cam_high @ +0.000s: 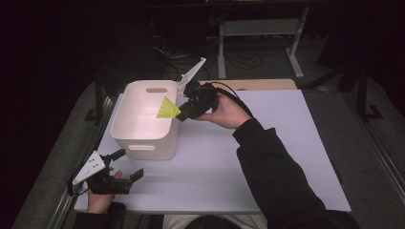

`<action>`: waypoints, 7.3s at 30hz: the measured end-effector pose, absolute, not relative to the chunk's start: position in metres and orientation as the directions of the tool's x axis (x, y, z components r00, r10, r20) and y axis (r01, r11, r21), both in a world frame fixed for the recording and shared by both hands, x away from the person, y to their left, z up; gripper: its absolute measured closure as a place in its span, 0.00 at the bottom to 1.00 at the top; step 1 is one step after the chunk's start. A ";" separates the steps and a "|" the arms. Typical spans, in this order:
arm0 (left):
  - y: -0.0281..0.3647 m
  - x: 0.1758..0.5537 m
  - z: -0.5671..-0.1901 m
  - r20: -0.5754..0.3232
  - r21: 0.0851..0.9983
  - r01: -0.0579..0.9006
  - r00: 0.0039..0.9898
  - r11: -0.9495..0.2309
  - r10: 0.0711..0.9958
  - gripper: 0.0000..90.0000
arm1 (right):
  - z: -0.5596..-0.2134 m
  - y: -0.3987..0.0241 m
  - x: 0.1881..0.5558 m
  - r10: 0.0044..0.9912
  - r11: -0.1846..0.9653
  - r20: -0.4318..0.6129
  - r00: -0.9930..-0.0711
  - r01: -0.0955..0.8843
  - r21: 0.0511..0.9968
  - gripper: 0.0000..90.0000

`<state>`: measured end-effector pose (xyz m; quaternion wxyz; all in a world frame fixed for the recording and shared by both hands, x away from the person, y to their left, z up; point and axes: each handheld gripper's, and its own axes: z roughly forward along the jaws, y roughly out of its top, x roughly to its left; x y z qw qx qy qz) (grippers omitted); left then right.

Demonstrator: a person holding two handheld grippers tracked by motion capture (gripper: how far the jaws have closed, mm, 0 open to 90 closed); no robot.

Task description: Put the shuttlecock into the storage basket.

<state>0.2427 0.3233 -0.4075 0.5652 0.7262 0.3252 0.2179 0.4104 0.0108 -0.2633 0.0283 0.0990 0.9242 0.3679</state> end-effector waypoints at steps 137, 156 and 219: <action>0.323 0.243 -0.408 -0.058 0.961 0.233 0.695 -0.148 0.716 0.00 | -0.291 0.024 0.416 0.248 0.638 0.100 -0.963 0.241 0.731 0.00; 0.323 0.243 -0.408 -0.060 0.961 0.235 0.694 -0.146 0.718 0.00 | -0.294 -0.010 0.415 0.294 0.617 0.098 -0.951 0.267 0.741 0.00; 0.323 0.243 -0.408 -0.062 0.961 0.235 0.691 -0.143 0.720 0.00 | -0.315 -0.089 0.382 0.355 0.553 0.075 -0.932 0.275 0.787 0.00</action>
